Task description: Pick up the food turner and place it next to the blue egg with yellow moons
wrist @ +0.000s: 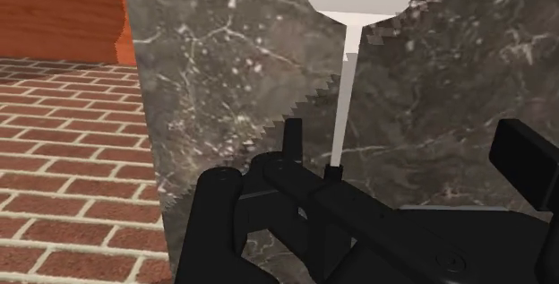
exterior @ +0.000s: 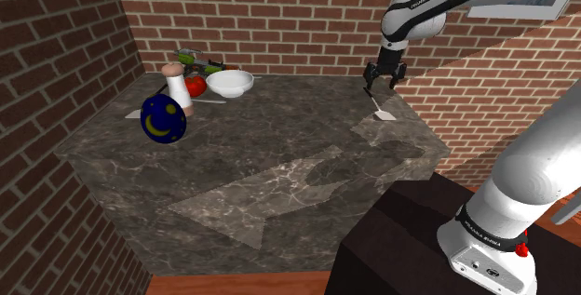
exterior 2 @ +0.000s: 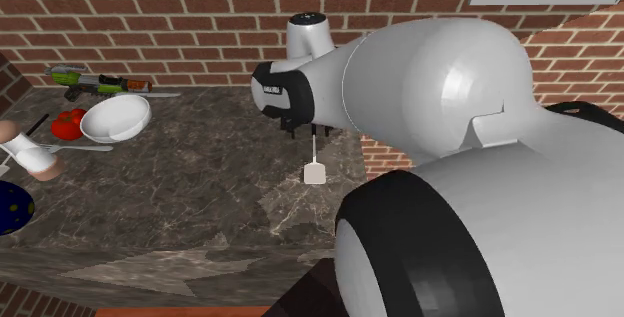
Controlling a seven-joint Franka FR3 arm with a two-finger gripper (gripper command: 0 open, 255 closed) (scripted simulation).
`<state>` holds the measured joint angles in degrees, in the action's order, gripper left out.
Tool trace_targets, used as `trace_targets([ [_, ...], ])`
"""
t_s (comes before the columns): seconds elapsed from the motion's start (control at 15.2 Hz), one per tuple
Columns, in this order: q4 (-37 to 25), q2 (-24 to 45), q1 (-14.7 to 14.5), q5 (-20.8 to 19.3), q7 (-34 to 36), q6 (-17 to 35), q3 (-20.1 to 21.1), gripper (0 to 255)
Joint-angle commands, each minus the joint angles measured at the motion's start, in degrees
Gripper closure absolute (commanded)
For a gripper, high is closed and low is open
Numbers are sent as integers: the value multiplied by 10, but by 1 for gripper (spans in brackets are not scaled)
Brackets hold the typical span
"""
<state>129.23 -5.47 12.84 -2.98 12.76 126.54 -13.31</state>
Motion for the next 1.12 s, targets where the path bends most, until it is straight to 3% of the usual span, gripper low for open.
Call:
trace_targets([
  [0.0,-15,40,6,12,7,31,-8,0],
  [0.59,-9,103,14,36,-1,102,-14,0],
  [1.06,-9,103,14,36,-1,102,-14,0],
])
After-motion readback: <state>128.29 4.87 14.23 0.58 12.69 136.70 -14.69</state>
